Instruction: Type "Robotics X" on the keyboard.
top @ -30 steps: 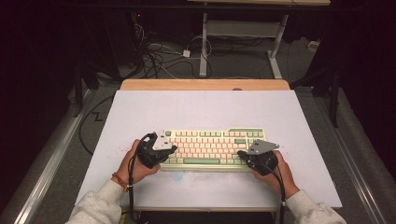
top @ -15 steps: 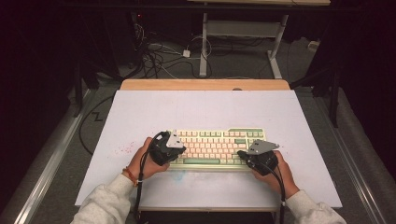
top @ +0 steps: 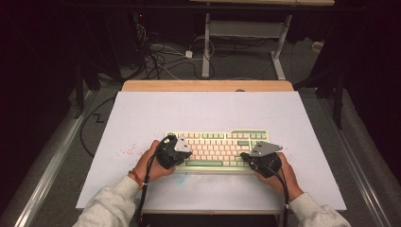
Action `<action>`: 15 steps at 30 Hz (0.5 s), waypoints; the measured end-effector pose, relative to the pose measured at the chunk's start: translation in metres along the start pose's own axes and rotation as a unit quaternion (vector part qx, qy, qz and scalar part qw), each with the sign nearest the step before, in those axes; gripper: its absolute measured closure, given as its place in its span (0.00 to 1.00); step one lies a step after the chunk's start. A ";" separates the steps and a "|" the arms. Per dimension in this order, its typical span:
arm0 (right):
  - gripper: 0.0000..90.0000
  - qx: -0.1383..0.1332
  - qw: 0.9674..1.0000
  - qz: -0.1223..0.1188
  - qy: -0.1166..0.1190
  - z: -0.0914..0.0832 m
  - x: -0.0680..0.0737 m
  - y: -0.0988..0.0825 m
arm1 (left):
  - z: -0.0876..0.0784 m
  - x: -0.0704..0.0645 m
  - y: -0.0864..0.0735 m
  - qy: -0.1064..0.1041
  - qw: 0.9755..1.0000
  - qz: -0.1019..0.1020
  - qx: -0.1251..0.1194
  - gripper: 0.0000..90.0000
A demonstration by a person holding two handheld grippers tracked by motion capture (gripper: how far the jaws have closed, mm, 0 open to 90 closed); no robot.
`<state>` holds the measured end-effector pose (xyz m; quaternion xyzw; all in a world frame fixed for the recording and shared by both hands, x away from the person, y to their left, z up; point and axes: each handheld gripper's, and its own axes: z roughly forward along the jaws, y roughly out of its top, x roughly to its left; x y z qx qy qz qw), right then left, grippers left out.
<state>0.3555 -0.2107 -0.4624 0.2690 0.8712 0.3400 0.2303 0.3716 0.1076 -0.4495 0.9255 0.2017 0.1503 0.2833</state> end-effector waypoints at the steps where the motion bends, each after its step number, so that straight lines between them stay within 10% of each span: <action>1: 1.00 0.000 1.000 -0.001 -0.001 0.000 0.000 0.000 | 0.000 0.000 0.000 0.002 1.000 0.000 0.001 0.97; 15: 1.00 0.002 1.000 -0.003 -0.004 0.000 0.001 0.001 | -0.008 -0.001 -0.001 0.027 1.000 0.001 -0.013 0.97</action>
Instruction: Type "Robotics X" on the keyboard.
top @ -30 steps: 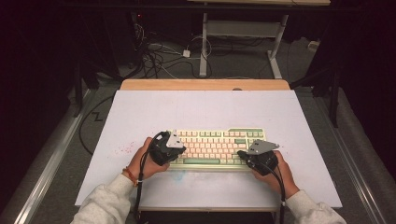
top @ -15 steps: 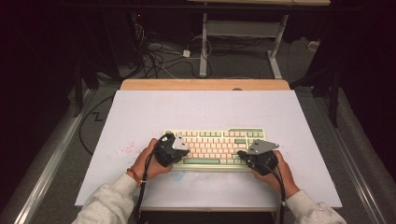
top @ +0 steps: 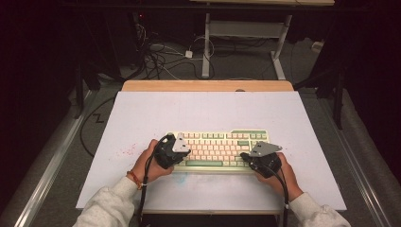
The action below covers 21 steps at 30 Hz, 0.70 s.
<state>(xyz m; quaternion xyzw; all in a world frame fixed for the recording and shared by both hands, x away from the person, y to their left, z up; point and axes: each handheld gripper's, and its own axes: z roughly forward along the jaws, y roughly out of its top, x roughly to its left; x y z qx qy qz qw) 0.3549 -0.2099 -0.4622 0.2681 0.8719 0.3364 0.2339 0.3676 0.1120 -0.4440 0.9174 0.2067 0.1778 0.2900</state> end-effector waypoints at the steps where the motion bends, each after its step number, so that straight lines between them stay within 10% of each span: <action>1: 1.00 0.000 1.000 0.000 0.000 0.000 0.000 0.000 | 0.000 0.000 -0.001 0.005 1.000 0.000 0.000 0.97; 21: 1.00 -0.001 1.000 0.002 0.001 0.000 -0.001 0.000 | 0.008 -0.006 0.000 -0.010 0.999 0.017 0.028 0.97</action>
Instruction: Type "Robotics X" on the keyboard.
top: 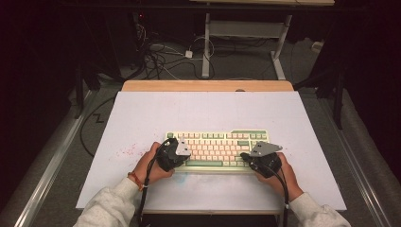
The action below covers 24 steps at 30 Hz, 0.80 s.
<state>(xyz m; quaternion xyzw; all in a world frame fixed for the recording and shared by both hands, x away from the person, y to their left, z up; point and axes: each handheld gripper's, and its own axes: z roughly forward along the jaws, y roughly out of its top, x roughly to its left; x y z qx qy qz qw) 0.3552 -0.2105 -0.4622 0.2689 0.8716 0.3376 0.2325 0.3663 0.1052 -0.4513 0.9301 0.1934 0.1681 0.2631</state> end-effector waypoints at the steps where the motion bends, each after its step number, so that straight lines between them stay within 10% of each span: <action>1: 1.00 0.001 1.000 0.001 0.000 0.000 0.000 0.000 | -0.002 0.000 0.001 0.002 1.000 0.001 -0.005 0.96; 24: 1.00 -0.013 1.000 0.013 -0.001 -0.010 -0.003 0.007 | -0.023 0.007 -0.002 0.043 0.997 -0.014 -0.057 0.86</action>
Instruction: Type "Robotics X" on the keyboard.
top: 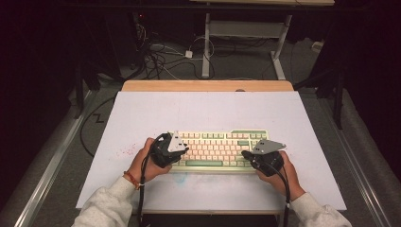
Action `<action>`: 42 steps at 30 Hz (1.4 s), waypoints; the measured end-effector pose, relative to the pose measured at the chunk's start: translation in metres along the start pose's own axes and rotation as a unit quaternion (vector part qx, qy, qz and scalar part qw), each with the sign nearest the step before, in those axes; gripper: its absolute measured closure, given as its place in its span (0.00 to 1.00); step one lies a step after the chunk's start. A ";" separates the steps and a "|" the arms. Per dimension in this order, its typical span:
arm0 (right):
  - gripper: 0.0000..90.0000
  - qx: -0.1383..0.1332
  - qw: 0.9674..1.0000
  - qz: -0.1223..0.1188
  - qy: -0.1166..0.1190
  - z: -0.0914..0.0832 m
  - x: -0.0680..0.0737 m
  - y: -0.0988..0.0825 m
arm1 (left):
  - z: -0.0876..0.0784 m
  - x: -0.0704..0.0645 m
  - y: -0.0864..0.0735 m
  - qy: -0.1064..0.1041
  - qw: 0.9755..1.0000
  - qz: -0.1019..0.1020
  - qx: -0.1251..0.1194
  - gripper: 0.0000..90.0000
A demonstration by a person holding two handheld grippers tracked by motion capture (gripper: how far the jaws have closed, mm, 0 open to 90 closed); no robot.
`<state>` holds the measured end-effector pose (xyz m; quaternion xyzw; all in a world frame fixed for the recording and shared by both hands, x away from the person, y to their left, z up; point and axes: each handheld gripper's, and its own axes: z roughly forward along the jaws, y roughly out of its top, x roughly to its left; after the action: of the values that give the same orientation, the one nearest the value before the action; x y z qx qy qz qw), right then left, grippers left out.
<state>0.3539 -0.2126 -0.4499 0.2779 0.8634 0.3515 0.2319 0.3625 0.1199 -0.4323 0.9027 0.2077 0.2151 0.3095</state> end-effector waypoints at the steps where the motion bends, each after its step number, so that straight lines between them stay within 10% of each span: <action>1: 1.00 -0.005 1.000 0.002 0.002 -0.001 -0.001 0.001 | 0.000 0.001 0.000 0.000 1.000 -0.001 -0.002 0.85; 17: 0.92 -0.040 0.999 0.018 -0.022 -0.012 -0.009 0.009 | 0.000 0.001 0.002 0.050 0.998 -0.016 -0.024 0.54; 35: 0.29 -0.062 0.995 0.040 -0.069 -0.011 -0.011 0.008 | -0.001 0.001 -0.001 0.061 0.996 -0.030 -0.052 0.22; 42: 0.20 -0.069 0.993 0.044 -0.088 -0.010 -0.011 0.010 | 0.002 -0.002 0.000 0.054 0.997 -0.021 -0.051 0.19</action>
<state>0.3590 -0.2184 -0.4336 0.3291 0.8002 0.3940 0.3101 0.3619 0.1183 -0.4345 0.8678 0.2322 0.2676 0.3483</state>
